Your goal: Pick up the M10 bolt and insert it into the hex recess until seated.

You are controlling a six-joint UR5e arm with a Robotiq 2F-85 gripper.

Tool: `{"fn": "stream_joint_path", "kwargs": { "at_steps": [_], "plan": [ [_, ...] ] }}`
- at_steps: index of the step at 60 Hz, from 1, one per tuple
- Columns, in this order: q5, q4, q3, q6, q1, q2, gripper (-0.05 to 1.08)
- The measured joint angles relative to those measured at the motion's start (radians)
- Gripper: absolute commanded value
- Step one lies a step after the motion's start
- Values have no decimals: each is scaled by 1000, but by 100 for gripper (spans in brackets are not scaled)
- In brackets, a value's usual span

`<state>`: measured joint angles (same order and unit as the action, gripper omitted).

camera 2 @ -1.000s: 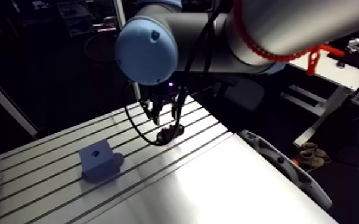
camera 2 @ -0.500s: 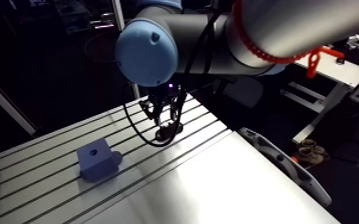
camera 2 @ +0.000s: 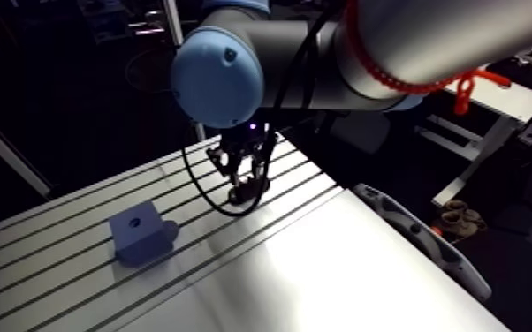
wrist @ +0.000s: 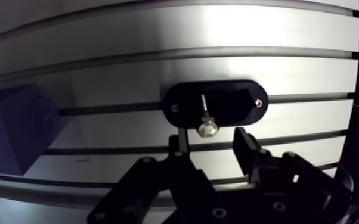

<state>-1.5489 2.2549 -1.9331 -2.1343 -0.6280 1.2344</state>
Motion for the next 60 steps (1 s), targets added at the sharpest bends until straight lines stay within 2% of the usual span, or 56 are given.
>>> {"fn": "stream_joint_path", "kwargs": {
  "at_steps": [38,60],
  "plan": [
    [4,27,-1,2,6,-7,49],
    [0,27,0,8,6,-15,50]
  ]
}}
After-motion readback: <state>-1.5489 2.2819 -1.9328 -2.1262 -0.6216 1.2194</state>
